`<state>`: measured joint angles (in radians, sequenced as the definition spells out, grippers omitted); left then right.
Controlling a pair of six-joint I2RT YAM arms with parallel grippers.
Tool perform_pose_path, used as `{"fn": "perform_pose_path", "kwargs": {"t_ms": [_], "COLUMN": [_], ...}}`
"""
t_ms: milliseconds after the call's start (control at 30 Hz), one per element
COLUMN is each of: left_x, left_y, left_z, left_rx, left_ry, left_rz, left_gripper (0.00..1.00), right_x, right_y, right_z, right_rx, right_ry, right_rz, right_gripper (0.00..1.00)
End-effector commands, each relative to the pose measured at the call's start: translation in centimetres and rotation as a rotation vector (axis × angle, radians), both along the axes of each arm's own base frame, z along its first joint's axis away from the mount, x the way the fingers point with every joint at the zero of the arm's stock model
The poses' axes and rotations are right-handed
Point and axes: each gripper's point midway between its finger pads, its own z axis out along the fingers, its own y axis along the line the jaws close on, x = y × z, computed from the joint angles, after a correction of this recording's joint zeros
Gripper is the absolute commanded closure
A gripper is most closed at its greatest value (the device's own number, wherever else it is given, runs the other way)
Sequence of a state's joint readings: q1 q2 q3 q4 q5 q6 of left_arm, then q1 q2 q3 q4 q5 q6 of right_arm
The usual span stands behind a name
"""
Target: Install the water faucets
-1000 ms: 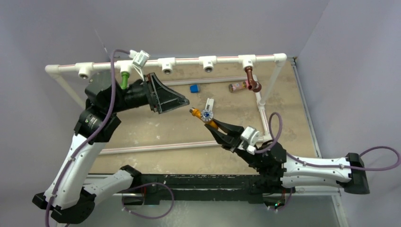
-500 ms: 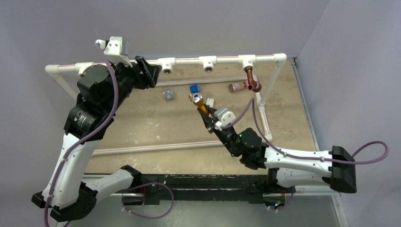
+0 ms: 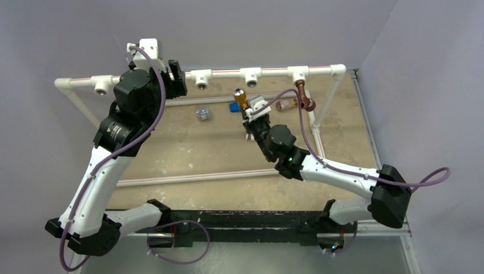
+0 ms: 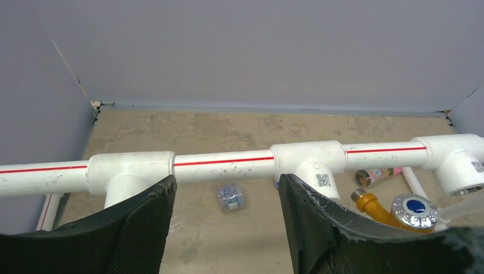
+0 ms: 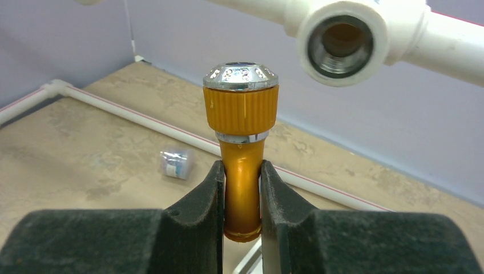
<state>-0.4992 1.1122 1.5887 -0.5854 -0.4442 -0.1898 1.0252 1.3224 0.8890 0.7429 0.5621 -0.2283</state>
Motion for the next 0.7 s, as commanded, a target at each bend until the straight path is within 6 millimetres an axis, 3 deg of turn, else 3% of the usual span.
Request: {"fn": "perform_pose_path", "kwargs": {"t_ms": [0,667], "left_x": [-0.9,-1.8], "left_y": [1.1,-1.1], "left_z": [2.2,0.3], "left_rx": [-0.018,-0.038], "left_ry": [-0.075,0.048], "left_rz": [0.028,-0.094], "left_gripper": [0.34,0.33], "right_x": [1.5,7.4], "right_y": [-2.3,-11.6], "right_z": [3.1,2.4], "right_rx": [0.077,-0.018], "right_ry": [-0.006,0.048], "right_rz": [-0.057,-0.172], "right_gripper": [1.0,1.0]}}
